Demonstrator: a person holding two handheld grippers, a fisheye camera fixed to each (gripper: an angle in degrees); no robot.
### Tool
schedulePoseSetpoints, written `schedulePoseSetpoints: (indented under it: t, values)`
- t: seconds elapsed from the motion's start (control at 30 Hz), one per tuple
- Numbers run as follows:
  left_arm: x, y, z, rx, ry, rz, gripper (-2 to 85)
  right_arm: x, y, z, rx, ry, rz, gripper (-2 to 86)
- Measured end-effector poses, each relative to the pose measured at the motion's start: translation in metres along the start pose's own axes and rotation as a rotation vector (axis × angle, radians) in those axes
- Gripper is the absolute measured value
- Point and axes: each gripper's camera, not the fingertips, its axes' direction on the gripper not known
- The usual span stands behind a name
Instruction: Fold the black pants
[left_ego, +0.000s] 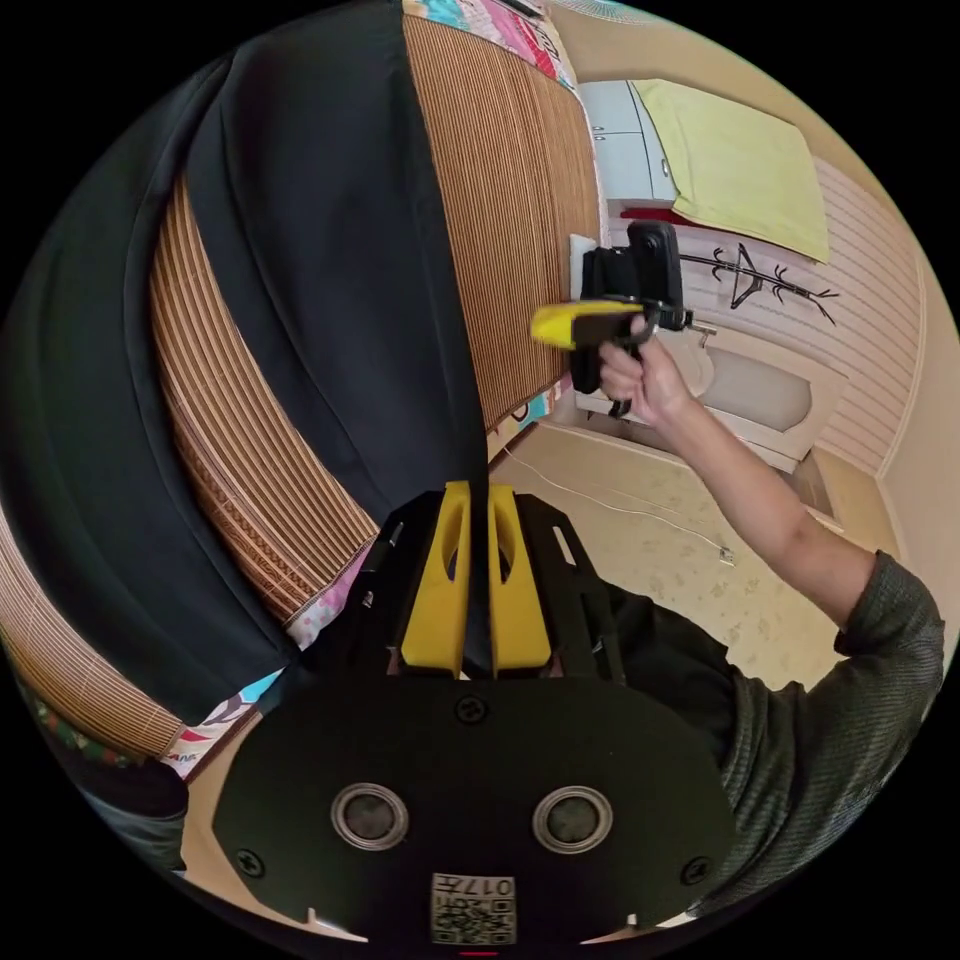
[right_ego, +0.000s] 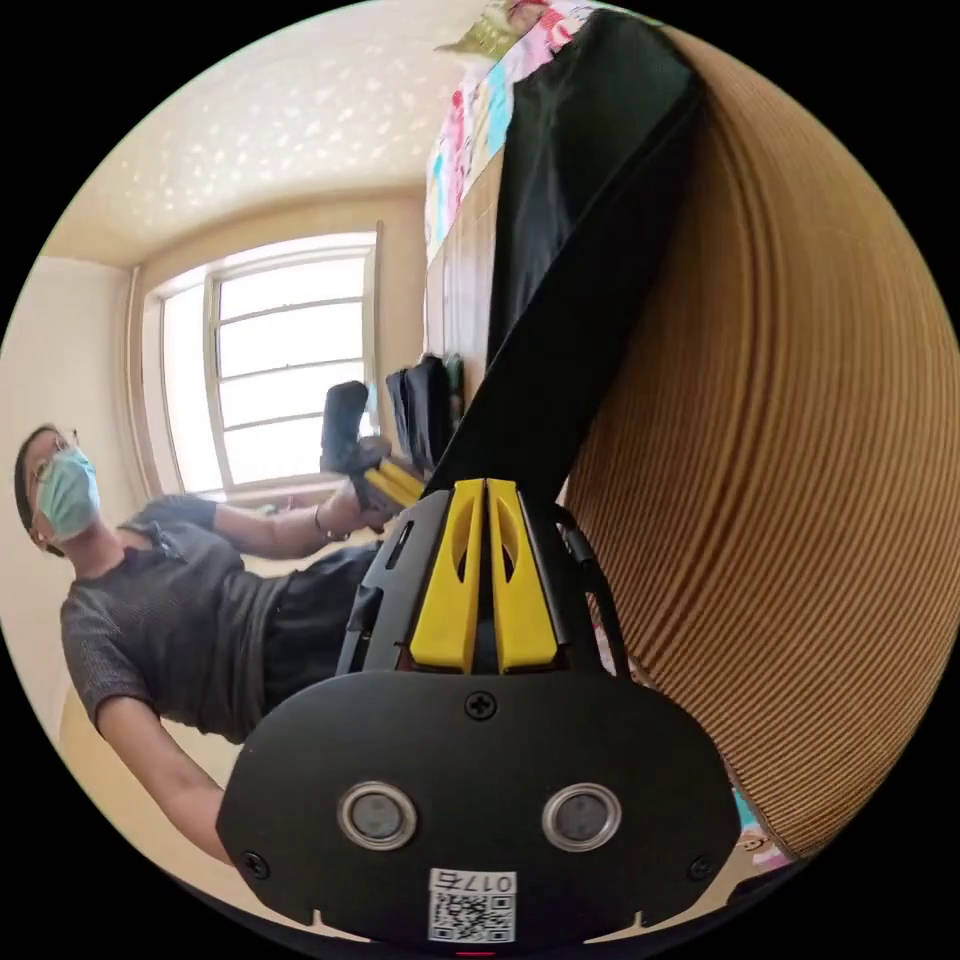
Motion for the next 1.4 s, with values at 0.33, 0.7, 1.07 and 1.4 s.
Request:
schedulePoseSetpoints:
  t: [0.33,0.7,1.07,1.4]
  values:
    - [-0.02,0.024,-0.008,0.091,0.137,-0.022,0.0,0.058,-0.179,-0.029,0.415,0.008,0.236,20.4]
    - [-0.066,0.038,0.011,0.221,0.463,-0.11,0.0,0.012,-0.309,-0.004,0.511,0.137,0.073,8.9]
    - [-0.128,0.131,-0.048,0.429,0.544,-0.231,0.1,-0.165,-0.399,0.166,0.294,0.488,-0.239,2.2]
    - [-0.215,0.17,-0.016,0.465,0.149,-0.618,3.5,-0.082,-0.396,0.249,0.358,-0.039,-0.103,2.2]
